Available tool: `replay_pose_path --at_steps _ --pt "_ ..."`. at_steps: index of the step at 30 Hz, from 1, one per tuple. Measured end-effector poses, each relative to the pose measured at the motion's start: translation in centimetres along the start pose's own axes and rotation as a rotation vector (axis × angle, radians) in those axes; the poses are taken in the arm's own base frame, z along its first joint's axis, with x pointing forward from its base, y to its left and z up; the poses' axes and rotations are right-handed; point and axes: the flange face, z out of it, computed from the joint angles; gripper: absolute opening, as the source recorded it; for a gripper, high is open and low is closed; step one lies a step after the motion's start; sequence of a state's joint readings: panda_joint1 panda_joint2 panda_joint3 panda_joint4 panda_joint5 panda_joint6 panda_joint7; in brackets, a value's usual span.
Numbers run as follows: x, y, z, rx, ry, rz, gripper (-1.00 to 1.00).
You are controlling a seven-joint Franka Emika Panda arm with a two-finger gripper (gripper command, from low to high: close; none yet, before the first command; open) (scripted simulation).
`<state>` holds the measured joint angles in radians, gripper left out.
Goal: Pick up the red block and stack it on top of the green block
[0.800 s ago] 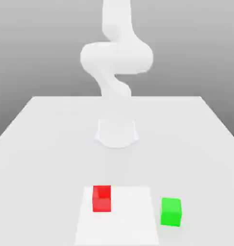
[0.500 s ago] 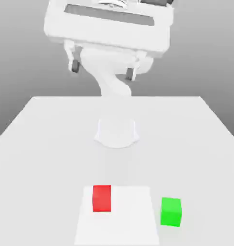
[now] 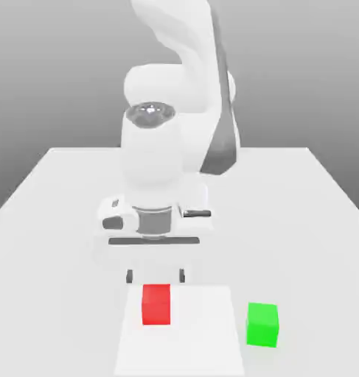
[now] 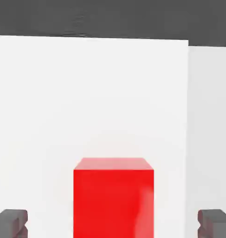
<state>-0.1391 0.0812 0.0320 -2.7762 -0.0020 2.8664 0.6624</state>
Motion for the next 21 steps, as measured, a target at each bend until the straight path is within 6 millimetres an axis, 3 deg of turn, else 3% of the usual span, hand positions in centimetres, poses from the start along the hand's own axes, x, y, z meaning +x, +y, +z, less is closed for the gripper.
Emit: replay_pose_path --at_steps 6,7,14,21 --pt "-0.2 0.2 3.8 -0.003 -0.004 -0.002 0.00" --pt "-0.3 0.3 4.4 -0.005 -0.005 -0.003 -1.00" --pt "-0.3 0.3 4.5 -0.006 -0.005 -0.003 -1.00" --pt "0.0 0.0 0.4 0.000 0.000 0.000 -1.00"
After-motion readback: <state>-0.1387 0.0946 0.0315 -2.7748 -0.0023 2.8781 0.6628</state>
